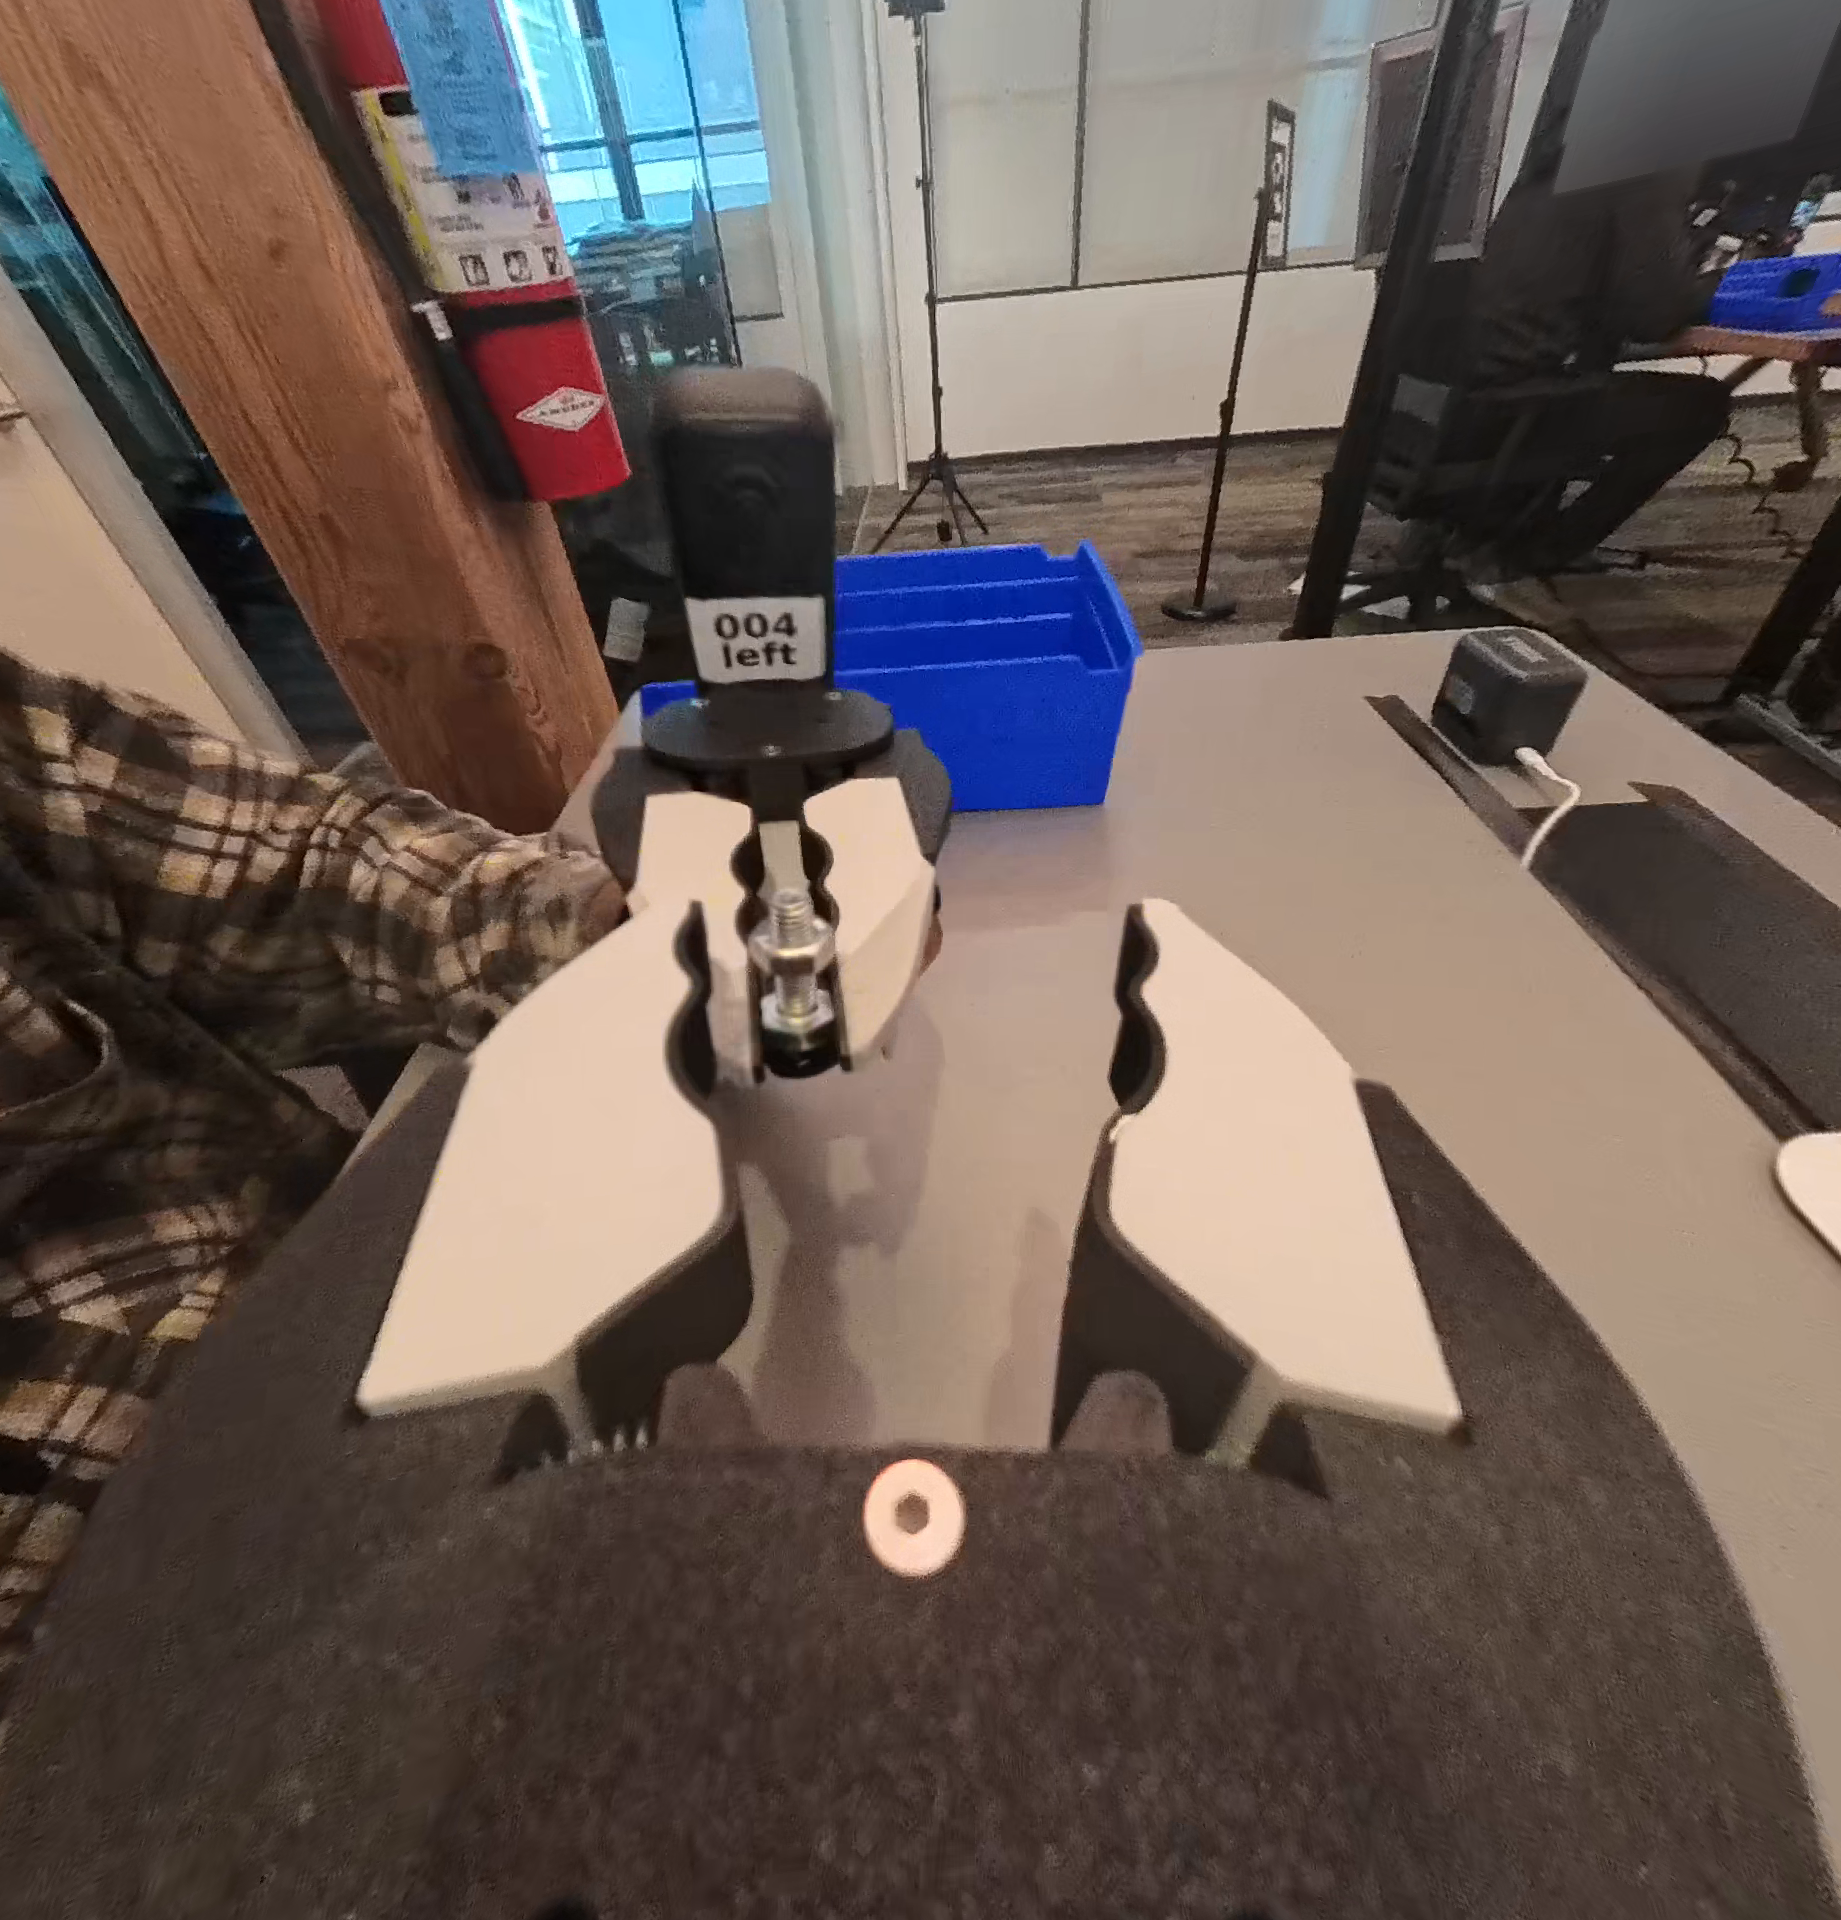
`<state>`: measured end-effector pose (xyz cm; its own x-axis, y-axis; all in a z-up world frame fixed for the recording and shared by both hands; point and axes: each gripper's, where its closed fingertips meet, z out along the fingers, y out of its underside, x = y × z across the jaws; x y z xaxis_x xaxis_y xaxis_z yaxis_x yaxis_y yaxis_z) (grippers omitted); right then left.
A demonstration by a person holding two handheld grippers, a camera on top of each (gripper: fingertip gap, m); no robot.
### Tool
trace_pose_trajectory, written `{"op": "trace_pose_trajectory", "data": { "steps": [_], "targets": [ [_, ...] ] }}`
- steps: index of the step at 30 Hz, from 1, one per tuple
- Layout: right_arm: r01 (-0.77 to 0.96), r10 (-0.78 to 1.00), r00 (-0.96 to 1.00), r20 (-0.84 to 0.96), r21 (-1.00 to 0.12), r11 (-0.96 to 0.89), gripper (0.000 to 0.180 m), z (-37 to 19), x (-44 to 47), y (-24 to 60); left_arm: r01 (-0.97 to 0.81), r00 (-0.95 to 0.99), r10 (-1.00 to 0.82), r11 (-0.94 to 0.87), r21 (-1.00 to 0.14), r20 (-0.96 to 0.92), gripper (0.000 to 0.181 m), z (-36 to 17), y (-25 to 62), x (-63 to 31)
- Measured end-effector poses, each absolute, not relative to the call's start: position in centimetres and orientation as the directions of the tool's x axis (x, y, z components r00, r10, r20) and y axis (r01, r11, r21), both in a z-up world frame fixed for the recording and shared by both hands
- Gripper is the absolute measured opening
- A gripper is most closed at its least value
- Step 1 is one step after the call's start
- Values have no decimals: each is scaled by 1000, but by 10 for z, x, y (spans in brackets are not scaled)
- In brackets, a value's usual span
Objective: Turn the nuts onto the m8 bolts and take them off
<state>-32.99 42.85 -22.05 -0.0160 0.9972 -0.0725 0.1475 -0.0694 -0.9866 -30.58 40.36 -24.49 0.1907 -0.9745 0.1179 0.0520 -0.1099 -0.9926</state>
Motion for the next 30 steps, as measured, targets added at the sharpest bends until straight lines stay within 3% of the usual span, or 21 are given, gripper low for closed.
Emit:
{"op": "trace_pose_trajectory", "data": {
  "steps": [2, 4, 5, 12, 14, 15, 16, 17, 26, 29, 30],
  "targets": [
    [183, 998, 36, -55, -981, -61, 82, -229, -329, 439, 49, 198, -974, -105, -993, 112, 14, -244, 404, -306],
    [170, 991, 104, -81, -980, -98, 69, -230, -316, 456, 46, 210, -972, -97, -994, 104, 14, -245, 406, -308],
    [147, 988, 125, -89, -983, -107, 73, -228, -310, 462, 62, 198, -974, -104, -993, 114, 14, -242, 404, -309],
    [144, 999, -12, -49, -988, -47, 74, -216, -328, 426, 45, 195, -974, -107, -993, 114, 14, -245, 404, -306],
    [179, 999, 19, -39, -983, -42, 72, -225, -330, 433, 44, 194, -975, -100, -994, 107, 14, -244, 402, -306],
    [180, 997, 54, -46, -982, -55, 81, -227, -326, 441, 40, 201, -974, -98, -994, 104, 14, -244, 403, -306],
    [175, 994, 88, -61, -982, -76, 71, -227, -319, 450, 36, 206, -973, -96, -995, 101, 14, -245, 404, -307],
    [154, 990, 122, -72, -984, -90, 71, -225, -312, 459, 44, 196, -975, -96, -994, 103, 14, -244, 403, -307],
    [147, 999, -22, -42, -988, -38, 74, -214, -327, 425, 35, 193, -976, -99, -995, 104, 14, -245, 402, -305],
    [188, 998, 64, -23, -982, -35, 80, -223, -323, 442, 30, 201, -975, -93, -995, 97, 14, -245, 403, -305],
    [176, 994, 105, -40, -983, -58, 68, -222, -315, 452, 30, 202, -975, -91, -995, 95, 14, -245, 403, -306]
  ]
}}
